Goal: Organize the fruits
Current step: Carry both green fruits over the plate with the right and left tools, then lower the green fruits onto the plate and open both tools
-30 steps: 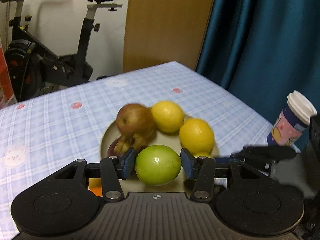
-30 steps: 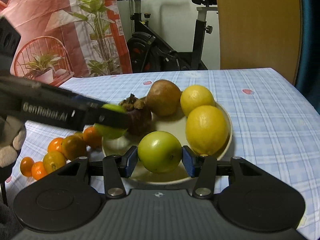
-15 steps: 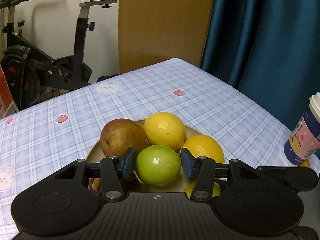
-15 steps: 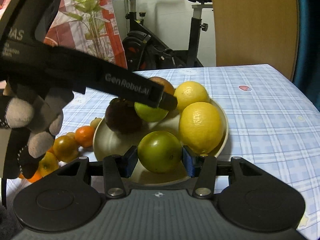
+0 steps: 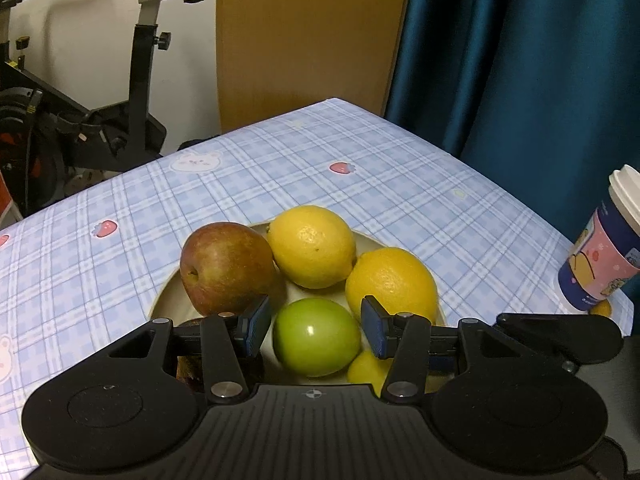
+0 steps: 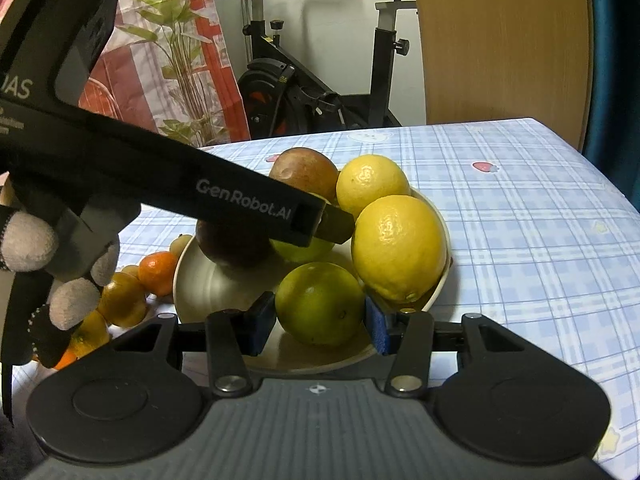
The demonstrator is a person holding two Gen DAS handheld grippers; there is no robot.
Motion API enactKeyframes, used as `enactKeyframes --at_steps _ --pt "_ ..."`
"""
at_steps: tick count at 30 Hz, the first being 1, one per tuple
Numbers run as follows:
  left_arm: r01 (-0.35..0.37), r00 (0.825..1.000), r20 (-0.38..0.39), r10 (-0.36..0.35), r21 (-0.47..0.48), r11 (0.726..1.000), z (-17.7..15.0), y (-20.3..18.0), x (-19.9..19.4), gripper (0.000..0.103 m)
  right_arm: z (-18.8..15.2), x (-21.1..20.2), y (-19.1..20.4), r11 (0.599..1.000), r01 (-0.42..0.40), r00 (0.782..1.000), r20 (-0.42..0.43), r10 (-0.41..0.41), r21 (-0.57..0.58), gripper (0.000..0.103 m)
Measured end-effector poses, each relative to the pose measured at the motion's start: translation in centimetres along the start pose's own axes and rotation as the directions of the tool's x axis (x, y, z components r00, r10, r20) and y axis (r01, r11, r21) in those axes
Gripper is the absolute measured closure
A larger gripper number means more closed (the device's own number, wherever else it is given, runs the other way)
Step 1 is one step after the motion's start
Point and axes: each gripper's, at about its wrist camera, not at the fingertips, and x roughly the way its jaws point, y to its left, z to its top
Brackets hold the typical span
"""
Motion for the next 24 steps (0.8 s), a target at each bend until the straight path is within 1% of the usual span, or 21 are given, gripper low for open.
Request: enactKeyframes --at_steps 2,9,14,17,20,24 --pt "-0.013 1.000 0.002 0.013 0.000 1.000 0.0 0.1 0.0 0.051 0.0 0.1 -0.1 1.000 0.000 1.000 0.001 0.000 0.001 0.053" --pt "-0.022 1.000 0.007 0.022 -0.013 1.000 0.0 0.1 0.0 0.050 -0.1 0.1 0.1 1.000 0.002 1.000 0.003 -0.002 0.003 0.053" --pt "-0.028 0.999 0.024 0.029 -0.032 0.999 0.0 0.3 -1.0 0.047 0.0 0.1 0.1 1.000 0.008 1.000 -0.006 -0.008 0.007 0.052" --pt "-0.038 0.998 0.038 0.040 -0.044 0.998 -0.1 0.5 -2.1 0.042 0.1 -0.3 0.1 1.000 0.004 1.000 -0.003 -0.004 0.013 0.047" --pt "-0.056 0.997 0.056 0.059 -0.056 0.997 -0.2 0.7 -3.5 0.039 0.4 -0.9 0.4 1.000 0.006 1.000 0.013 -0.006 0.005 0.041" --pt "-0.081 0.994 0.071 0.088 -0.097 0.992 -0.5 1.7 -5.4 0.037 1.0 -1.9 0.9 1.000 0.007 0.999 0.041 -0.007 0.006 0.040"
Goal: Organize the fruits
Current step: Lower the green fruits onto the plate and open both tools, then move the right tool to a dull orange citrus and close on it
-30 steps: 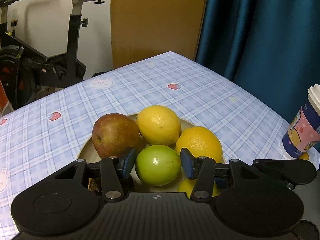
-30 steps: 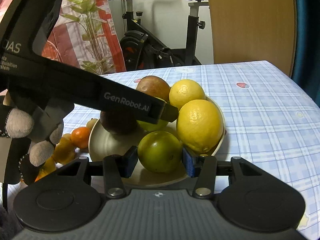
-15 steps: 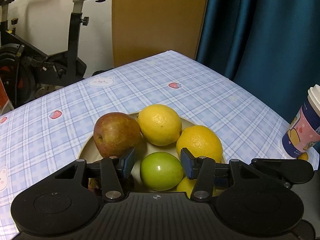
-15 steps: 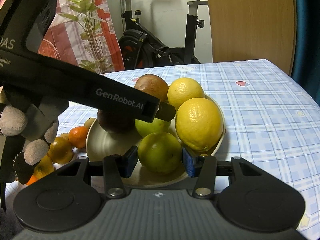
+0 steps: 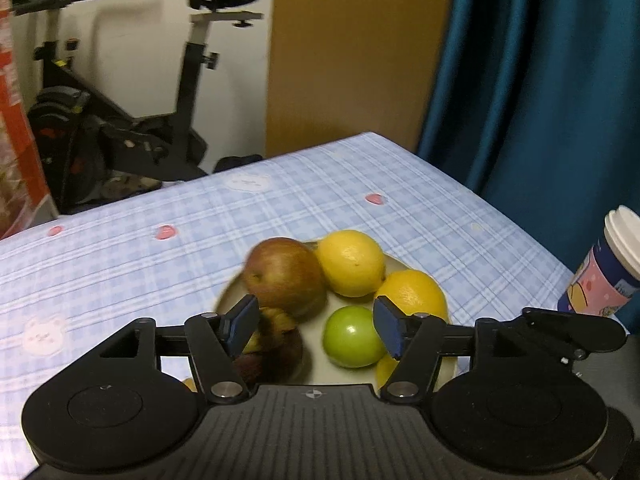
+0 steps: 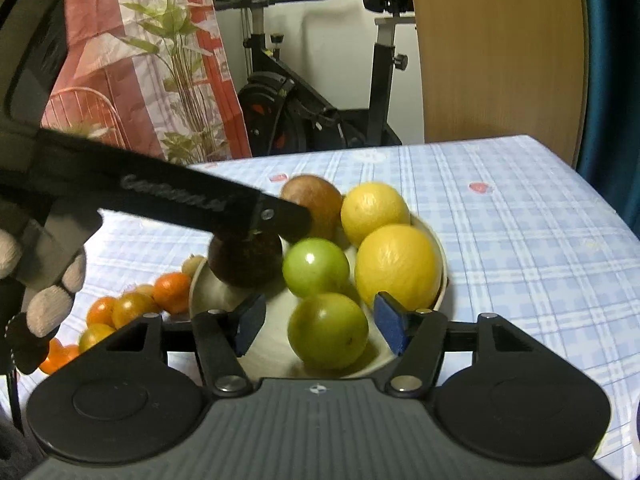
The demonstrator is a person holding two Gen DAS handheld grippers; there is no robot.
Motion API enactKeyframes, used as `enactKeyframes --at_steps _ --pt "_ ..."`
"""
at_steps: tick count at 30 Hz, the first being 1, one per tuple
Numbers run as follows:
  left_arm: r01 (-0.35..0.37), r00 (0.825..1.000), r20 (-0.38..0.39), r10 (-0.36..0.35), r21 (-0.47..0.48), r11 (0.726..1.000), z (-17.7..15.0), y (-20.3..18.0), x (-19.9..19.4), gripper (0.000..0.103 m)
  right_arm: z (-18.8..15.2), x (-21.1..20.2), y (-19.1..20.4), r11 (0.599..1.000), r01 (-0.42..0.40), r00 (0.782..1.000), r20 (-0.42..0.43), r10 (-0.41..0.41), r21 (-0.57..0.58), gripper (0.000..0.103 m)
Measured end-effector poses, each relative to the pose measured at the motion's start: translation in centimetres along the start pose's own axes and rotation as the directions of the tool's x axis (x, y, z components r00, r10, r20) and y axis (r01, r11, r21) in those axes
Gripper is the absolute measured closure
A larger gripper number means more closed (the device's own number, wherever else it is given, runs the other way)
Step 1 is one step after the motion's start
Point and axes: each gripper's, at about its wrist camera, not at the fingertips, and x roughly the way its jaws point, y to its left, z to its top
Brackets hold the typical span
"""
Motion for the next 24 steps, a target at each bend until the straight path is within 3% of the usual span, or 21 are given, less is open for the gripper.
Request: enactKeyframes --at_steps 11,18,24 --pt "-0.075 0.994 0.071 0.083 -0.105 0.992 -1.0 3.6 -5.8 0.037 1.1 -1.9 1.5 0.999 -0.024 0.999 0.049 0.023 0.024 0.040" --pt "-0.162 0.977 0.106 0.184 -0.195 0.967 -3.1 6.6 -9.9 0.037 1.4 -2.5 2.5 0.997 -0.057 0.996 0.076 0.053 0.055 0.040" --pt "-0.213 0.968 0.072 0.242 -0.277 0.937 -5.3 9.9 -12.6 0.037 1.4 -2.2 4.3 0.994 -0.099 0.993 0.066 0.096 0.038 0.040"
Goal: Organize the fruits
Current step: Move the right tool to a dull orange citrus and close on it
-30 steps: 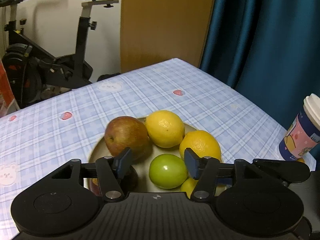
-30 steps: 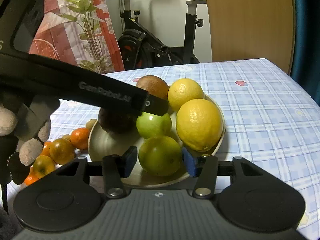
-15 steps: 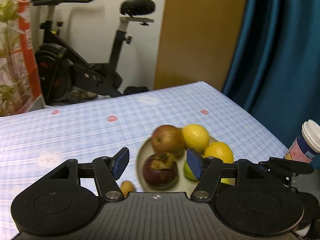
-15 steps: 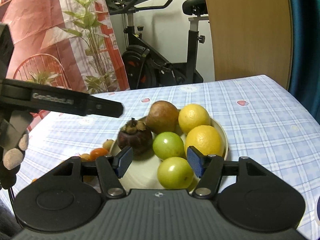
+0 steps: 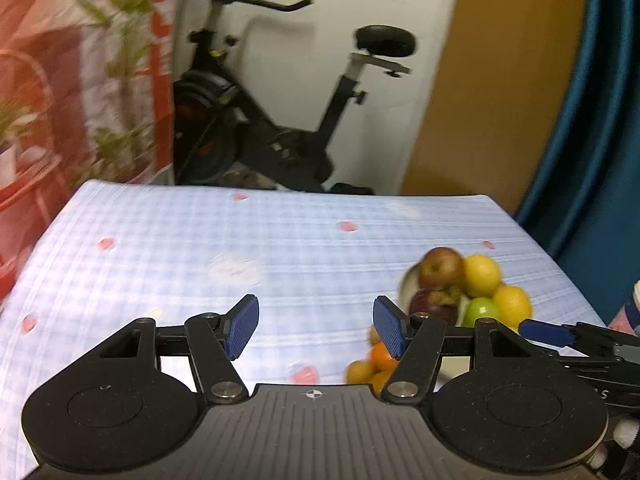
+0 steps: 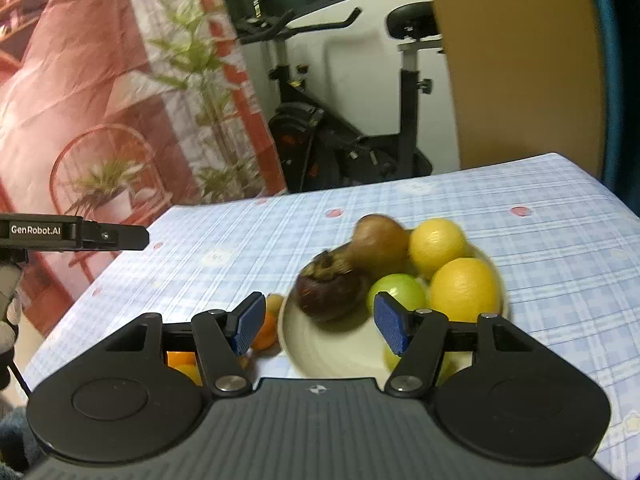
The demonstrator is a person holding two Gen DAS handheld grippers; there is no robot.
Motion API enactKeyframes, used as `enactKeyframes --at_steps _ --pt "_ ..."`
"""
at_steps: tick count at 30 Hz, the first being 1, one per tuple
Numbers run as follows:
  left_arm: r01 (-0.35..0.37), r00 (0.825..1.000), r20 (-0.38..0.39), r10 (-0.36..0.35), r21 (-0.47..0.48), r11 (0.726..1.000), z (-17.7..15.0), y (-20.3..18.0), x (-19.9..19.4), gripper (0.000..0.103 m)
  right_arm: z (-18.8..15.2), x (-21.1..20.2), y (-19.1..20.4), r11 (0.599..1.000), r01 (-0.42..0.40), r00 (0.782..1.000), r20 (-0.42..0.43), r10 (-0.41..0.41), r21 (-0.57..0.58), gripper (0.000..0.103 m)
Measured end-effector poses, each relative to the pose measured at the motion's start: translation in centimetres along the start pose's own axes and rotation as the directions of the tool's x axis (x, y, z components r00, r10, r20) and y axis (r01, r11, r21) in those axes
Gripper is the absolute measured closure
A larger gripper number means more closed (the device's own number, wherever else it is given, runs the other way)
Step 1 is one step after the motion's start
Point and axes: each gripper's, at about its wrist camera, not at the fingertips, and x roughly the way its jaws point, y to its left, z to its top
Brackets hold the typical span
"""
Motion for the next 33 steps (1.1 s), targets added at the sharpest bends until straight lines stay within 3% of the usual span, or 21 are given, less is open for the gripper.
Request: enactKeyframes --at_steps 7,17,33 --pt "-0.019 1.000 -0.022 0.017 -0.079 0.997 -1.9 3.2 -0.9 0.037 -0.6 1.3 2.9 0.994 -0.056 0.997 -0.054 0.050 -0.096 0.040" --pt "0.002 0.998 -0.059 -0.006 -0.075 0.997 -3.7 3.5 -0.1 0.037 -2.1 3.3 5.9 0.976 -0.113 0.984 -0.154 0.085 -0.187 0.042" --pt "0.022 0.995 -0.100 -0.030 -0.078 0.997 -5.5 3.7 0.8 0.037 -4.2 6.3 8.6 0.963 -0.195 0.952 -0.271 0.140 -0.187 0.042"
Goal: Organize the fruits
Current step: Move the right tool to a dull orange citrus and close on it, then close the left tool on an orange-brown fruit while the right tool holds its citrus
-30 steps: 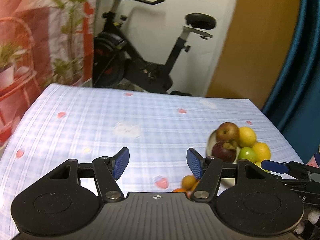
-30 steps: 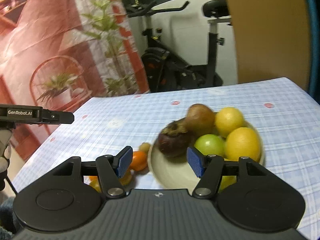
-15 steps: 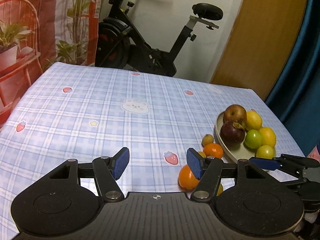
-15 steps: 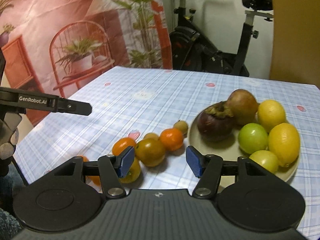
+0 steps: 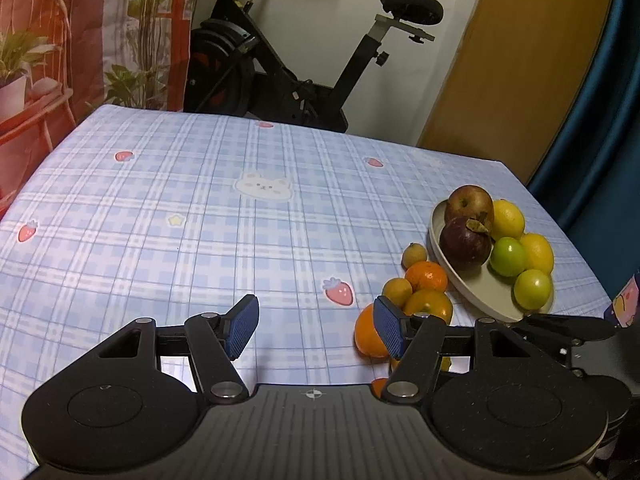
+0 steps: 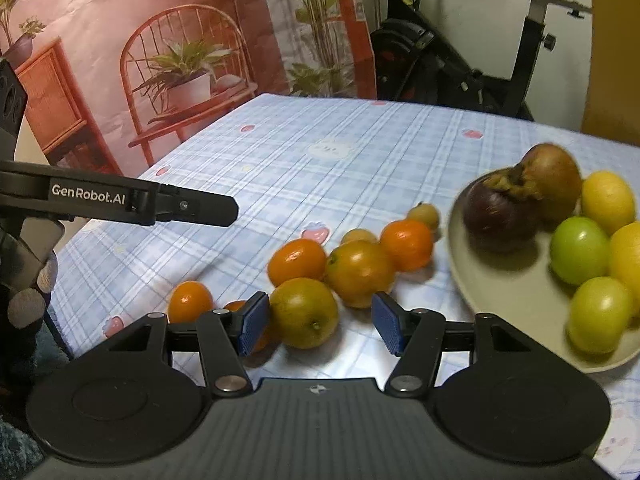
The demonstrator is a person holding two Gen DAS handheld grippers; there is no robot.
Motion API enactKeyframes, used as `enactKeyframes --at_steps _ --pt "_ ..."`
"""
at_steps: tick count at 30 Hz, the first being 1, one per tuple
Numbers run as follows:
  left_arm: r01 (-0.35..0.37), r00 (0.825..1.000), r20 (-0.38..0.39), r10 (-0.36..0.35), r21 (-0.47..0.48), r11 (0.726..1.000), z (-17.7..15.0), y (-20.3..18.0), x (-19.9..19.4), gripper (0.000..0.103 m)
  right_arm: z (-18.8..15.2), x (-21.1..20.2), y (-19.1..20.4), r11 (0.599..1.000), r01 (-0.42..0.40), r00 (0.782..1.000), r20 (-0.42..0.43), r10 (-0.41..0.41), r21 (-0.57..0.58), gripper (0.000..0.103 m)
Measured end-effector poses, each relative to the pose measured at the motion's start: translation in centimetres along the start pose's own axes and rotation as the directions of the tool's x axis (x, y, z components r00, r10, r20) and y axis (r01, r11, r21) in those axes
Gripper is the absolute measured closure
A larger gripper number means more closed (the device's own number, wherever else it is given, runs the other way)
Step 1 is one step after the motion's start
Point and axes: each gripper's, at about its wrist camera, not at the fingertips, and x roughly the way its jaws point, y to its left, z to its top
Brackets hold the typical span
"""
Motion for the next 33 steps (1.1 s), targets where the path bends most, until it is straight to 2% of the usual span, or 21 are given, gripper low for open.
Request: enactKeyframes --at_steps 9,13,18,24,33 --pt "0.001 1.000 -0.017 -0.001 0.006 1.000 -0.3 -0.3 0.4 0.037 -0.3 1.0 -1.1 0.993 -0.049 0.999 -0.013 0.051 0.108 0.046" --pt "0.004 1.000 -0.027 -0.003 0.010 1.000 -0.4 -0.6 0.6 0.037 -0.6 0.7 -1.0 0.991 -0.077 0.997 0.004 0.077 0.108 0.057" --pt "0.011 0.999 -0.036 -0.010 0.015 1.000 -0.5 -0.9 0.6 0.037 -1.0 0.4 -1.0 0.990 -0.084 0.996 0.019 0.082 0.110 0.057" --pt "0.019 0.999 -0.047 -0.017 0.028 0.999 -0.5 -1.6 1.0 0.037 -2.0 -1.0 -1.0 0.997 -0.032 0.999 0.029 0.030 0.074 0.057" --pt "0.103 0.995 -0.024 -0.100 0.157 0.982 0.4 -4.8 2.1 0.038 -3.3 -3.1 -3.0 0.991 0.043 0.997 0.057 -0.050 0.123 0.057"
